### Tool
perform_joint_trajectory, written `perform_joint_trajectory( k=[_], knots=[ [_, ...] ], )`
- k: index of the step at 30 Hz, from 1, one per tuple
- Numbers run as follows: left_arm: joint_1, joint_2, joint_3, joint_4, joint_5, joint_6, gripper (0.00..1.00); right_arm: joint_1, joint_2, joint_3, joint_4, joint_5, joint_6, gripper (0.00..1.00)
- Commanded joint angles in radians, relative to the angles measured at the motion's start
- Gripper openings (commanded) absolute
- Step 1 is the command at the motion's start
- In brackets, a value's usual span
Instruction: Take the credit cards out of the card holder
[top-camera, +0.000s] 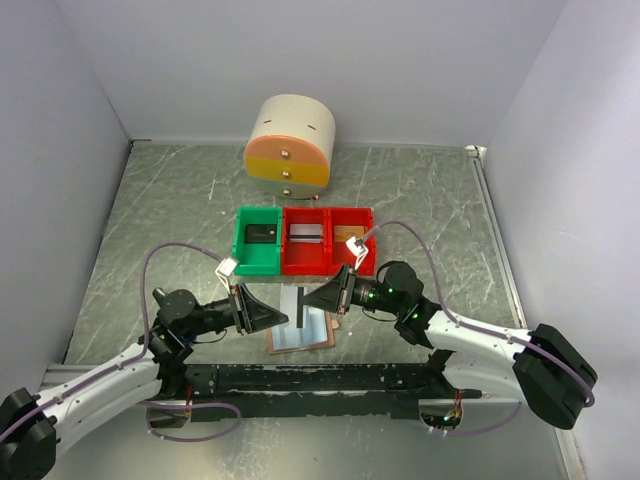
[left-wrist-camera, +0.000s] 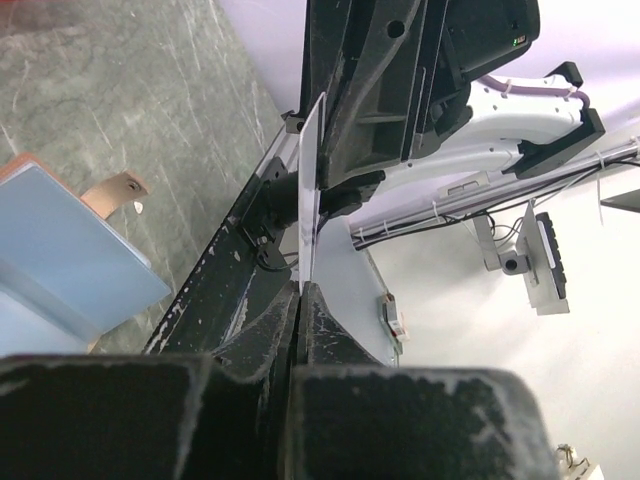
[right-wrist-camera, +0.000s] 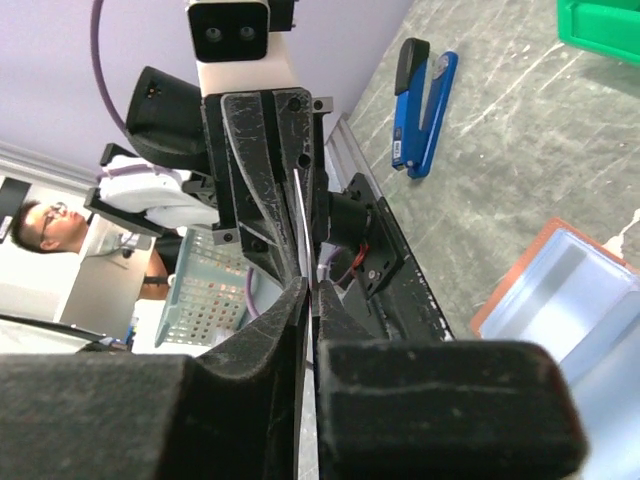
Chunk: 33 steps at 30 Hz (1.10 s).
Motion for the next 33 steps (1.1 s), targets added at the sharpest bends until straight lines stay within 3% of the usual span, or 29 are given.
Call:
perform_joint_trajectory(
  k=[1,5,10,19,21,25,27,33],
  knots=[
    [0.006,0.027,0.013,0.068,0.006,0.003,0.07,0.002,0.015,0.008,0.031,-0.027,-0.003,0.1],
    [0.006,0.049,-0.018,0.163,0.005,-0.034,0.07,0.008,0.026,0.013,0.025,-0.04,-0.021,0.24],
    [0.005,0.059,-0.024,0.192,0.004,-0.041,0.07,0.018,0.053,0.006,0.066,-0.068,-0.012,0.25],
    [0.006,0.064,-0.024,0.178,0.002,-0.035,0.08,0.023,0.08,0.015,0.115,-0.088,-0.003,0.0],
    [0.006,0.058,-0.012,0.121,-0.013,-0.022,0.2,0.023,0.055,0.028,0.048,-0.057,-0.033,0.0],
    [0.006,0.011,0.04,-0.103,-0.082,0.037,0.66,0.021,-0.048,0.086,-0.259,0.109,-0.156,0.0],
    [0.006,-0.02,0.077,-0.257,-0.132,0.074,0.82,0.022,-0.098,0.136,-0.449,0.25,-0.253,0.0],
    [0.005,-0.056,0.224,-0.724,-0.39,0.157,0.88,0.02,-0.106,0.289,-0.787,0.566,-0.451,0.0]
  ],
)
